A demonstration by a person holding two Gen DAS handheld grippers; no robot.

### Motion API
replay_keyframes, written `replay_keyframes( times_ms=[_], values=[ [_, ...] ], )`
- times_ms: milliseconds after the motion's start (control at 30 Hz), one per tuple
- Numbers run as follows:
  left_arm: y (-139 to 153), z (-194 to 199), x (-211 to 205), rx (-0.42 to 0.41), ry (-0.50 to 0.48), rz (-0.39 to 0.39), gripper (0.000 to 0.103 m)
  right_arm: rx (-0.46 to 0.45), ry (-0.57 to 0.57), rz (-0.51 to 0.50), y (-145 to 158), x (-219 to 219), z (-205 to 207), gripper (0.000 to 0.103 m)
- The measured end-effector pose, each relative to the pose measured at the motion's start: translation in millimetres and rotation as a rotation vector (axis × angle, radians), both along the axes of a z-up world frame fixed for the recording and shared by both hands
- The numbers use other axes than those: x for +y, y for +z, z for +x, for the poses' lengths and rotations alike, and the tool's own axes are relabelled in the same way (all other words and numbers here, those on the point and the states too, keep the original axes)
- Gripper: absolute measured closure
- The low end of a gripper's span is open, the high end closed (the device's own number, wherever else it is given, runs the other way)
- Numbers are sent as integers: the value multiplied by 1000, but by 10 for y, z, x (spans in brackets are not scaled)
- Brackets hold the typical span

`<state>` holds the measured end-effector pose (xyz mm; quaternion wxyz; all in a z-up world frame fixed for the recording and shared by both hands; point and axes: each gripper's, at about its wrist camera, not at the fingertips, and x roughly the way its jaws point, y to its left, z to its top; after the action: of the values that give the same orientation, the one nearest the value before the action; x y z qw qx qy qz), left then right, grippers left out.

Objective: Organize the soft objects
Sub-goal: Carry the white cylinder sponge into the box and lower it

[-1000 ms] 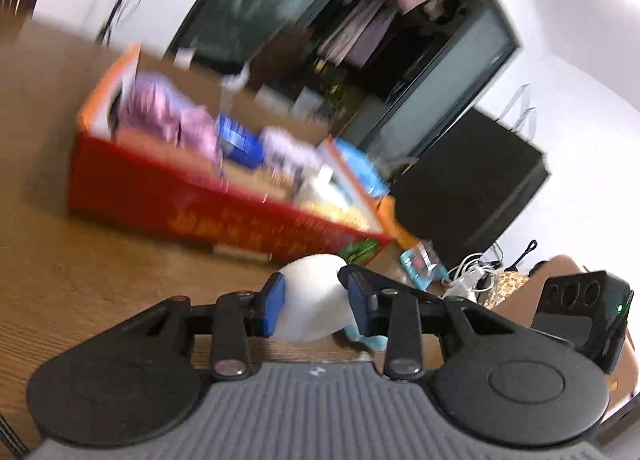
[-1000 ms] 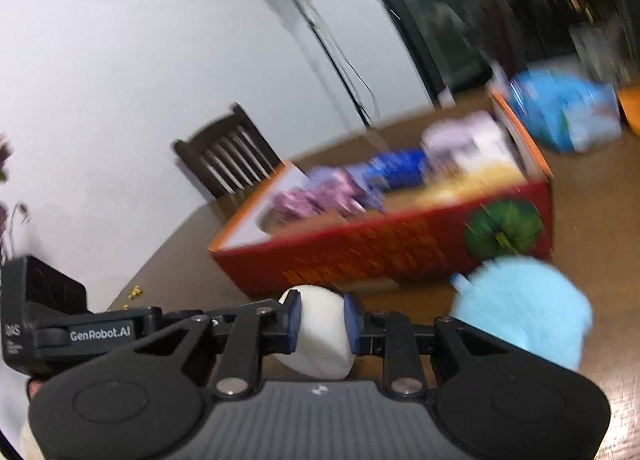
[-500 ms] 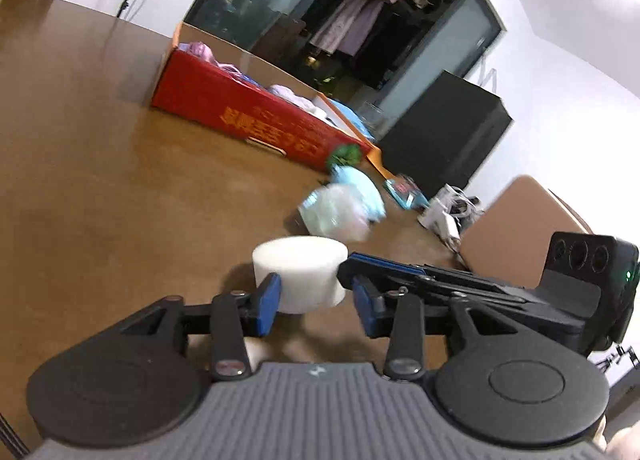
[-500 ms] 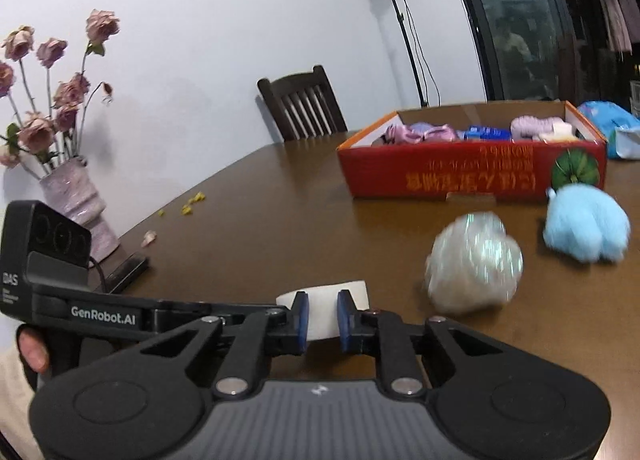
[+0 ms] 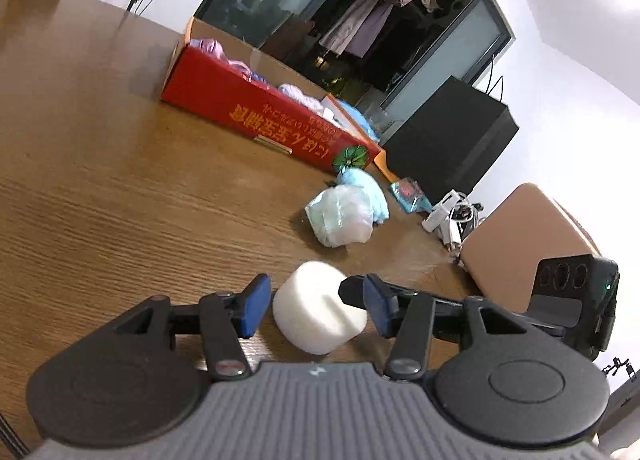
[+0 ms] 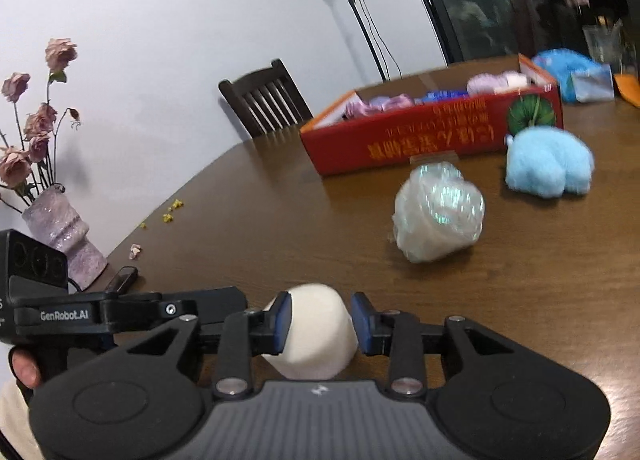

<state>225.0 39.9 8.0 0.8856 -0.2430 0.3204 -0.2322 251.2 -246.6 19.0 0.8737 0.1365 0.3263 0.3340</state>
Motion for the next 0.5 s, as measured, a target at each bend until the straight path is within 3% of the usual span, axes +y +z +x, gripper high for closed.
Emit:
replay_keyframes(
  times_ms=[133, 267, 367, 500],
  values=[
    [-90, 85, -64, 51, -32, 19, 66, 47, 24, 27, -77, -2, 55, 77],
    [18, 205, -48, 28, -12, -7, 69, 68, 40, 37, -46, 15, 137, 81],
    [323, 486, -42, -65, -25, -10, 69, 12, 32, 52, 169, 1, 278, 81],
    [807, 1231, -98, -169, -49, 0, 69, -135, 8, 51, 671, -62, 774, 81]
  ],
)
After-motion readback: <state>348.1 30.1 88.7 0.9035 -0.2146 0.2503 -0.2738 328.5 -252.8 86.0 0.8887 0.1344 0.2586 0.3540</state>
